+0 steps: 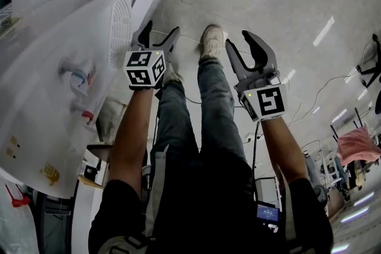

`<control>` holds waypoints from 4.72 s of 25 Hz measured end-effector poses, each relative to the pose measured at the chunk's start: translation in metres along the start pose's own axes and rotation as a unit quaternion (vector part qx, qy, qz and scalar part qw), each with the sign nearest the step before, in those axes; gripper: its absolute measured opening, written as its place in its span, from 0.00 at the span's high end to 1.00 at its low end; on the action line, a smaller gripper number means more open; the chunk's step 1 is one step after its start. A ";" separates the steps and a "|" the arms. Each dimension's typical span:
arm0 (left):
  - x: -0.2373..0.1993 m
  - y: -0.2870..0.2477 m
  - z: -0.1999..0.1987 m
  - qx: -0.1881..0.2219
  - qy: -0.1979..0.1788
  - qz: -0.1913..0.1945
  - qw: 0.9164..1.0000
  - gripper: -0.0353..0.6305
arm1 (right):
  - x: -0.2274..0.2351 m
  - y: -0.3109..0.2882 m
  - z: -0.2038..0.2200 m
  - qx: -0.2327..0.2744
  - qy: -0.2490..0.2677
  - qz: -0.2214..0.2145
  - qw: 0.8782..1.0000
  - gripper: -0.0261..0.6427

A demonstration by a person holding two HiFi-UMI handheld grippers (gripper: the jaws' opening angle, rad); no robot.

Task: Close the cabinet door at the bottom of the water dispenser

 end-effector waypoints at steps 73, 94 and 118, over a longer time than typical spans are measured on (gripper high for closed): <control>0.021 -0.030 -0.076 0.029 -0.081 -0.160 0.983 0.37 | 0.016 0.005 -0.033 0.023 0.002 0.009 1.000 0.70; 0.151 0.143 -0.080 0.134 -0.129 0.002 0.983 0.49 | -0.078 0.136 -0.072 0.055 0.020 0.059 0.997 0.73; 0.262 0.435 -0.157 0.282 -0.227 0.106 0.926 0.65 | -0.192 0.259 -0.240 0.171 0.065 0.032 0.983 0.80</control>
Point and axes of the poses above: the fingertips, and each gripper's own axes: y backward along the fingers, x to its right, z out of its underside, the point moved 5 cm from there along y, backward along the fingers, and after that the axes turned 9 degrees about y, right-handed, at the moved point
